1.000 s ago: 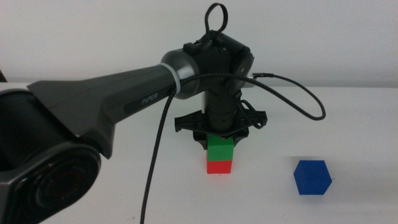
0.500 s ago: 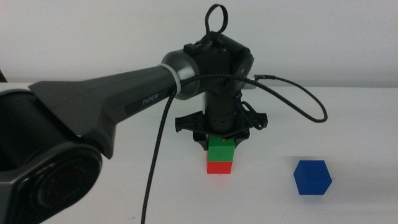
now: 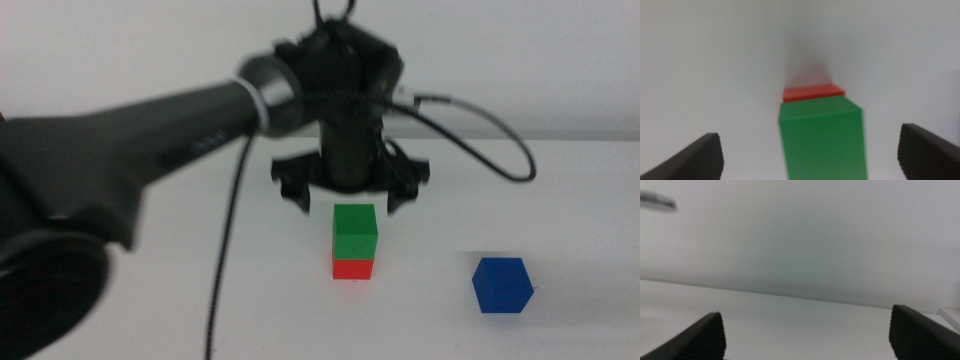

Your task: Stack red cubes first, then green, then blue cubes in a specific spot.

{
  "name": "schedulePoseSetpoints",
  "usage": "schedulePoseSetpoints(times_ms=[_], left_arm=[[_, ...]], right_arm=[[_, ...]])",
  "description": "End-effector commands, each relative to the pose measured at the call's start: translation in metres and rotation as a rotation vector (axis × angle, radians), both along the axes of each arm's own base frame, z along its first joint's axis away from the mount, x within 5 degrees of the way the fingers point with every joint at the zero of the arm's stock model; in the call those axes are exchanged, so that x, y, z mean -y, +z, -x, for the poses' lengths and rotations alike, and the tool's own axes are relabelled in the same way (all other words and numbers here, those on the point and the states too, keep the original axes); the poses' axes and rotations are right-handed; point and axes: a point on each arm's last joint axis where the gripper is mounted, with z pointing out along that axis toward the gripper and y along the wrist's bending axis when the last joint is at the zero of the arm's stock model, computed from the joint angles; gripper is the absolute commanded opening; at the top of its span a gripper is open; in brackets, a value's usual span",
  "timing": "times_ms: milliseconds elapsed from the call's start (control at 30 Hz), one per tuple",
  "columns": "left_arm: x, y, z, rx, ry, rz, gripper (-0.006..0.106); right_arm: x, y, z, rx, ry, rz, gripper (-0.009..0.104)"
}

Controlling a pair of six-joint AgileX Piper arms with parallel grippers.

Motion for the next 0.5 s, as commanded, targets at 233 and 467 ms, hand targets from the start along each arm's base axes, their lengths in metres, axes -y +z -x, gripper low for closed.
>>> schedulePoseSetpoints(times_ms=[233, 467], left_arm=[[-0.067, 0.140, 0.066, 0.259, -0.348, -0.044, 0.094], [-0.140, 0.168, 0.160, 0.383, -0.685, 0.032, 0.094]], right_arm=[[0.000, -0.012, 0.001, -0.002, -0.006, 0.011, 0.087], [0.000, -0.012, 0.001, -0.002, -0.006, 0.011, 0.087]])
